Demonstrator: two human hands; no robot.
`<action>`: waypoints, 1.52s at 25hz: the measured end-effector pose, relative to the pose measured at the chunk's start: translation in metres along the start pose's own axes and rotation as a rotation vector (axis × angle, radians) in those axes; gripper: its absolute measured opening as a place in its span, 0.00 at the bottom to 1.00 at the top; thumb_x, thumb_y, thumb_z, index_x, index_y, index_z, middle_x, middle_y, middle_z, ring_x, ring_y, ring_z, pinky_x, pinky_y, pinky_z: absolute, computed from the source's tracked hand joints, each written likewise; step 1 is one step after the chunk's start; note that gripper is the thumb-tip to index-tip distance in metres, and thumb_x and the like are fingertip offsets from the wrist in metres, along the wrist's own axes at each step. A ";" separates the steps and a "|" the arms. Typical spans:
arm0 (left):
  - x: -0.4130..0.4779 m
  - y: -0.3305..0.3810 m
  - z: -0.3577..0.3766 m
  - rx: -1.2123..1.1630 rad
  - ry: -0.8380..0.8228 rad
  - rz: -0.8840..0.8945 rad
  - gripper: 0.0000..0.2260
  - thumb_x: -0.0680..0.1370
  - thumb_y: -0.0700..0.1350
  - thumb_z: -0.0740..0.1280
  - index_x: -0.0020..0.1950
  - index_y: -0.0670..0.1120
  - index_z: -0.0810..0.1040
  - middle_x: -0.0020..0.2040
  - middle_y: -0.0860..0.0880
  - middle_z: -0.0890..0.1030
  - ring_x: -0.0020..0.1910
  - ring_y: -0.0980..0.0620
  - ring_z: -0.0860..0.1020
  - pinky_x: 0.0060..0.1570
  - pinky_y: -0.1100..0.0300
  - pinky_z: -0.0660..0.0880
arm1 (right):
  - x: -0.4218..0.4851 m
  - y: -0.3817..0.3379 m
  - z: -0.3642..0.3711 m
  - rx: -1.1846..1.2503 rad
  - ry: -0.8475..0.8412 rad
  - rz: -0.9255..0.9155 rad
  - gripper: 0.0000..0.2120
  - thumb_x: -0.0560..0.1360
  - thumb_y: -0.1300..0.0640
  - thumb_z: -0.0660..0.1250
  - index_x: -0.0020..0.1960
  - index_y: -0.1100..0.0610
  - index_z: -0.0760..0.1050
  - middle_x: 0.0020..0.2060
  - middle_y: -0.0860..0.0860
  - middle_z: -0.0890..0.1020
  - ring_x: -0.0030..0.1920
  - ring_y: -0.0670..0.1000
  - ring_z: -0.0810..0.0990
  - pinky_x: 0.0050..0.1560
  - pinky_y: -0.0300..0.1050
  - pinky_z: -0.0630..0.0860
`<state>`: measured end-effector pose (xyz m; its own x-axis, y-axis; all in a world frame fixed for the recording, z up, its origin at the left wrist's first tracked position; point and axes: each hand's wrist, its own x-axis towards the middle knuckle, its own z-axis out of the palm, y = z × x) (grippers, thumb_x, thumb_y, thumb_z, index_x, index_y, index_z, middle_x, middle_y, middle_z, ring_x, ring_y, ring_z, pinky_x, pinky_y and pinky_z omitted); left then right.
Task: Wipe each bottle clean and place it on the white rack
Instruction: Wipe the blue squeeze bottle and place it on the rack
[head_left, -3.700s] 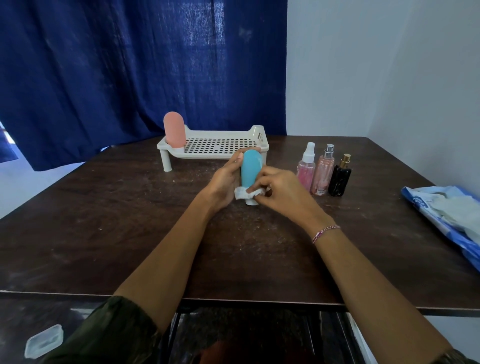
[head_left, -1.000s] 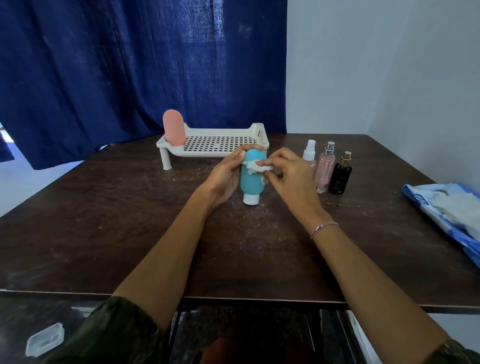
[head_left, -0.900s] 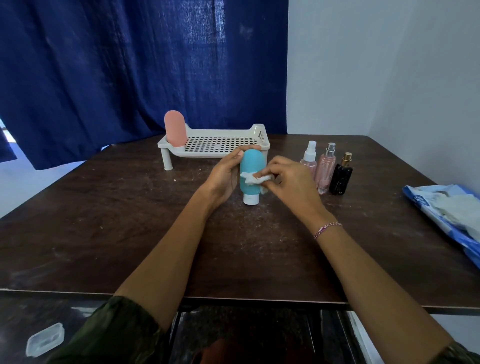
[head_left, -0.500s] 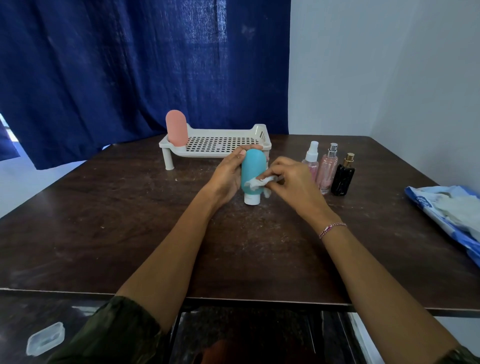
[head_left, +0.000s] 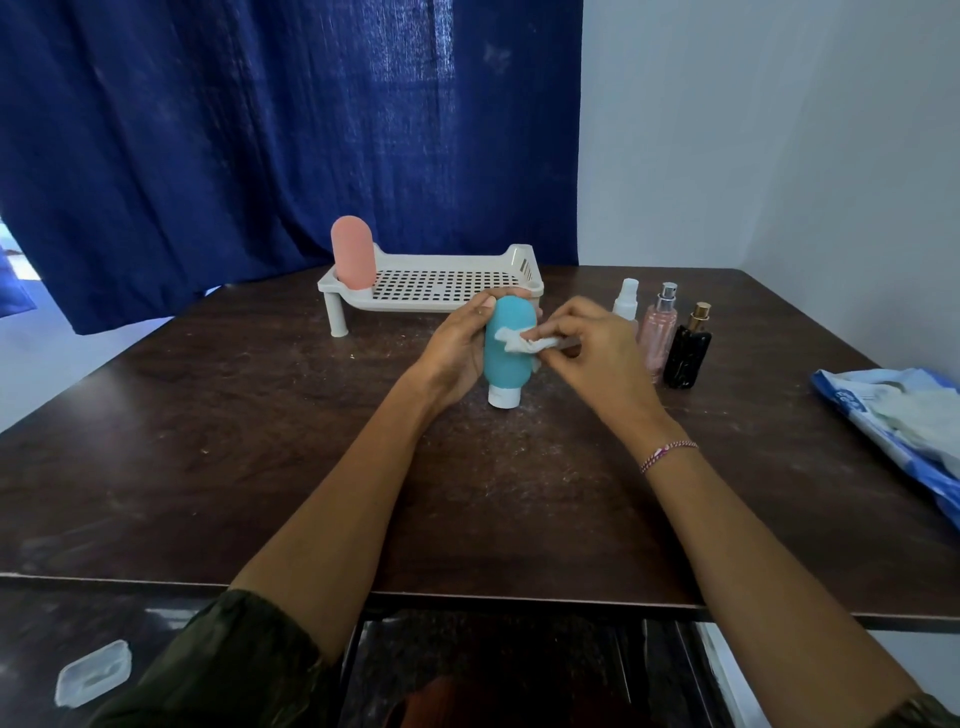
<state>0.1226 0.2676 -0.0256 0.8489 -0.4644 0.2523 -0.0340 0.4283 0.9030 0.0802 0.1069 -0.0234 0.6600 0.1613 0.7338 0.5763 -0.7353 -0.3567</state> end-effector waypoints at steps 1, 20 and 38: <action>0.000 0.000 -0.001 -0.015 0.010 0.000 0.15 0.83 0.43 0.49 0.55 0.44 0.75 0.54 0.41 0.79 0.53 0.47 0.78 0.54 0.49 0.77 | -0.001 0.000 0.000 -0.016 -0.063 -0.008 0.11 0.68 0.63 0.74 0.50 0.60 0.82 0.44 0.53 0.79 0.42 0.44 0.75 0.44 0.29 0.73; 0.002 0.000 0.003 0.000 -0.009 -0.018 0.12 0.83 0.40 0.51 0.56 0.44 0.74 0.52 0.47 0.79 0.51 0.53 0.78 0.55 0.56 0.75 | 0.000 -0.007 -0.003 0.138 0.218 0.086 0.10 0.69 0.63 0.72 0.51 0.61 0.81 0.44 0.49 0.79 0.45 0.46 0.78 0.44 0.38 0.78; 0.002 -0.009 -0.012 0.815 0.361 0.393 0.12 0.76 0.47 0.69 0.59 0.51 0.79 0.48 0.49 0.77 0.41 0.60 0.74 0.41 0.69 0.72 | -0.007 -0.003 0.007 0.065 -0.124 0.026 0.10 0.69 0.62 0.73 0.50 0.58 0.81 0.43 0.50 0.79 0.41 0.42 0.76 0.44 0.29 0.73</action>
<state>0.1307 0.2719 -0.0369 0.8049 -0.0793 0.5881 -0.5889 -0.2286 0.7752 0.0772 0.1130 -0.0316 0.7275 0.2258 0.6479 0.5856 -0.6964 -0.4148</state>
